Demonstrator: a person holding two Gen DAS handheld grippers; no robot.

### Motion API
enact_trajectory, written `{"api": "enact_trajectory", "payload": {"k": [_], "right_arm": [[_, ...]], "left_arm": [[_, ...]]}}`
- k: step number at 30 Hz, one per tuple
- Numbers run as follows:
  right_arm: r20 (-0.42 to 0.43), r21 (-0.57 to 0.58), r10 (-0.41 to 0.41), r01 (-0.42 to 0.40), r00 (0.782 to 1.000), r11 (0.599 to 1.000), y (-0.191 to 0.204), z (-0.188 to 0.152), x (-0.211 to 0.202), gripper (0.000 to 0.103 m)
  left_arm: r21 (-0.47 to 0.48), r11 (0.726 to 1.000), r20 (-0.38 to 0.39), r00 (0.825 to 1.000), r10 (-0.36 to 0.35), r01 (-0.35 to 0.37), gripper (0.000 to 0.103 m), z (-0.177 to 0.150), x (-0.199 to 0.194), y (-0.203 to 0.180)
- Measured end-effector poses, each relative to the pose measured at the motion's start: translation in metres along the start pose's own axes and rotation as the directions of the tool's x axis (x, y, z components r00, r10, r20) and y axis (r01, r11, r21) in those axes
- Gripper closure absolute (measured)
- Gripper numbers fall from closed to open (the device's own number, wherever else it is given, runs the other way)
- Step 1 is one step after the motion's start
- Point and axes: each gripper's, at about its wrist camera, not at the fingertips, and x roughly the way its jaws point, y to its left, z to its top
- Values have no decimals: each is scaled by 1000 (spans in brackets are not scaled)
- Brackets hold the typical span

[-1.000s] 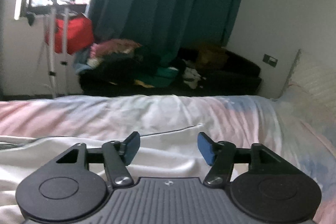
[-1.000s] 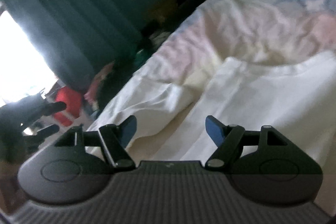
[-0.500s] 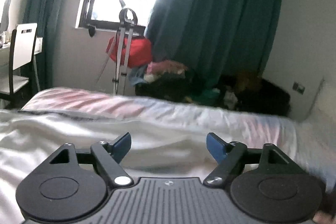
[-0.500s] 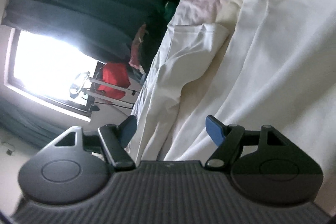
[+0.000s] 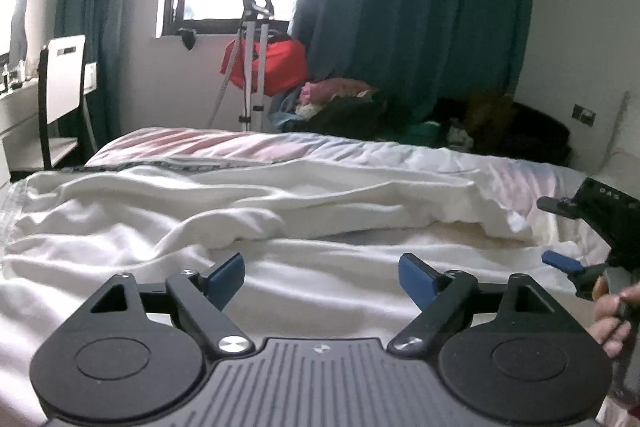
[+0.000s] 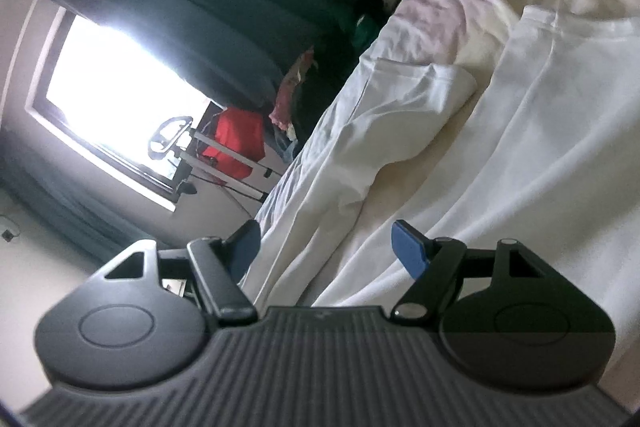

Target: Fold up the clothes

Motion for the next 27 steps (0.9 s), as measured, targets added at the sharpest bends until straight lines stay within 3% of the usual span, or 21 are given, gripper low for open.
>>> {"api": "enact_trajectory", "payload": {"k": [7, 10, 13, 17, 19, 21, 23, 24, 27], "right_arm": [[-25, 67, 19, -18, 1000, 998, -24, 12, 52, 31], [-61, 188, 19, -7, 998, 982, -45, 25, 83, 31], [-68, 339, 40, -15, 997, 941, -72, 37, 113, 30], [-62, 320, -27, 45, 998, 946, -80, 50, 146, 33], [-16, 306, -49, 52, 999, 951, -81, 56, 157, 33], [31, 283, -88, 76, 996, 956, -81, 62, 165, 45], [52, 237, -147, 131, 988, 963, -79, 74, 174, 89], [71, 212, -168, 150, 983, 966, -78, 81, 175, 91], [185, 98, -115, 98, 976, 990, -71, 100, 166, 95]], "left_arm": [[-61, 997, 40, 998, 45, -43, 7, 6, -9, 12], [-47, 997, 40, 997, 65, -63, 7, 6, -2, 11], [-35, 997, 22, 997, 70, -70, 7, 2, 11, 13], [-64, 997, -32, 998, 46, -48, 7, -2, 30, 21], [-88, 995, -52, 998, 38, -42, 7, -3, 39, 26], [-111, 993, -68, 997, 37, -44, 7, -2, 48, 31], [-128, 991, -83, 996, 37, -47, 7, -2, 55, 36], [-138, 989, -89, 995, 39, -51, 7, -1, 57, 38], [-181, 982, -105, 994, 34, -52, 7, -1, 63, 47]]}}
